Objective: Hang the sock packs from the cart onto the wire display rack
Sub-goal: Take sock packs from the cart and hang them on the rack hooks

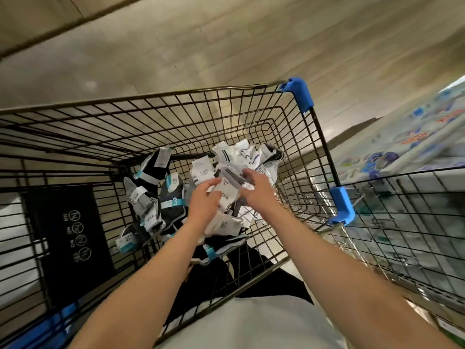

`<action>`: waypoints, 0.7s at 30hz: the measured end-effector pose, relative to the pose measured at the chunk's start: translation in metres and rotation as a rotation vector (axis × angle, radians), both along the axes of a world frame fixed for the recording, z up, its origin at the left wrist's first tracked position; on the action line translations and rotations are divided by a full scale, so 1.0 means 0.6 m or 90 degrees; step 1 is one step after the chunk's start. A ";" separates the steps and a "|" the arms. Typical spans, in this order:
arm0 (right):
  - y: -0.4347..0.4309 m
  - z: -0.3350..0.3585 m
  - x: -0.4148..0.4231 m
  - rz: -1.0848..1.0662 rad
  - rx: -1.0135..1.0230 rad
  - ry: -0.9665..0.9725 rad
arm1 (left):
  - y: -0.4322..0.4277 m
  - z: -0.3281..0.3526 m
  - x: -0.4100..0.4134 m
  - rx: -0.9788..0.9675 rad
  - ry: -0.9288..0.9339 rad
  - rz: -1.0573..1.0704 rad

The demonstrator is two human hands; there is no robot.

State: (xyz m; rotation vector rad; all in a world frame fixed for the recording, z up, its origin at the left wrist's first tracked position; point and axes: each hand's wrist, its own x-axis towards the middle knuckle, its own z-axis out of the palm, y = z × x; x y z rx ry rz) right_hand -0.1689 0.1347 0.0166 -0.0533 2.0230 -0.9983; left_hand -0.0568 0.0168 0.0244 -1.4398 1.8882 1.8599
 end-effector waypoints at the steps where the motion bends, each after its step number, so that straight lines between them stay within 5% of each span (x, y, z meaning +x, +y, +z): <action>1: -0.002 0.011 -0.001 0.053 -0.010 0.037 | -0.003 0.011 -0.001 -0.008 0.014 -0.036; 5: -0.005 0.039 -0.006 0.269 -0.031 0.009 | -0.008 0.050 -0.014 -0.021 0.079 -0.134; 9: 0.010 0.053 -0.003 0.306 0.034 -0.019 | -0.011 0.067 -0.022 0.021 0.088 0.008; 15: 0.024 0.035 0.005 -0.157 0.028 -0.171 | 0.015 0.045 -0.035 0.120 -0.021 -0.020; 21: 0.029 0.003 -0.019 -0.195 0.016 -0.259 | 0.036 -0.011 -0.056 0.085 -0.091 -0.013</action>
